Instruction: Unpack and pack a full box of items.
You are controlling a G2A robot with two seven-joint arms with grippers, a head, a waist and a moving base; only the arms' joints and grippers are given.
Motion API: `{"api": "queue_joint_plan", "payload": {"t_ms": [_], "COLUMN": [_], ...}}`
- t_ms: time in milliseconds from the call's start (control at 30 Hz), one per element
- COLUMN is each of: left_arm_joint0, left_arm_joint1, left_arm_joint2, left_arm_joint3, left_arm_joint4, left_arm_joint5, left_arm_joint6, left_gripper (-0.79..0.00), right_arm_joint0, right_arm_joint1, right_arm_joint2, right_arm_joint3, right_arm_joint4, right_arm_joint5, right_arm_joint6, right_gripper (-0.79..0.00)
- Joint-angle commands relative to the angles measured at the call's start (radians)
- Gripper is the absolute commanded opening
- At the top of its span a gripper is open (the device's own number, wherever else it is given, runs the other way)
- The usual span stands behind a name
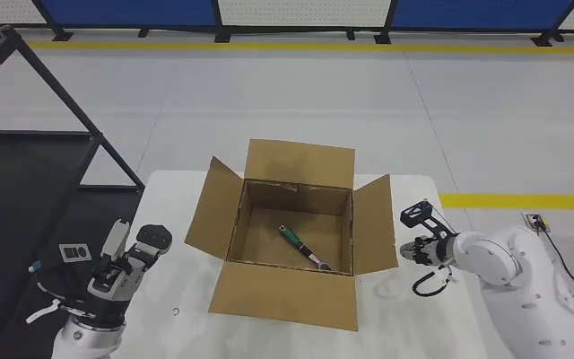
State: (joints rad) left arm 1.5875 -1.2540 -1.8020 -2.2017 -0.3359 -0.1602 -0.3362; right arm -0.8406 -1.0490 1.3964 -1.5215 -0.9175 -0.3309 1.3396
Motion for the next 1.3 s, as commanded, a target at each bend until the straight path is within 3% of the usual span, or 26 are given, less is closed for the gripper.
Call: {"api": "queue_joint_plan", "payload": {"t_ms": [0, 267, 1267], "left_arm_joint0": [0.0, 0.0, 0.0], "left_arm_joint1": [0.0, 0.0, 0.0], "left_arm_joint2": [0.0, 0.0, 0.0], "left_arm_joint3": [0.0, 0.0, 0.0], "left_arm_joint4": [0.0, 0.0, 0.0], "left_arm_joint5": [0.0, 0.0, 0.0], "left_arm_joint6": [0.0, 0.0, 0.0], "left_gripper": [0.0, 0.0, 0.0], "right_arm_joint0": [0.005, 0.043, 0.238], "right_arm_joint1": [0.001, -0.005, -0.046], "right_arm_joint2": [-0.013, -0.088, -0.283], "right_arm_joint3": [0.004, 0.036, 0.358], "right_arm_joint4": [-0.017, -0.087, -0.111], "right_arm_joint5": [0.013, 0.087, 0.115], "right_arm_joint6": [0.006, 0.016, -0.07], "right_gripper": [-0.785, -0.785, -0.785]}}
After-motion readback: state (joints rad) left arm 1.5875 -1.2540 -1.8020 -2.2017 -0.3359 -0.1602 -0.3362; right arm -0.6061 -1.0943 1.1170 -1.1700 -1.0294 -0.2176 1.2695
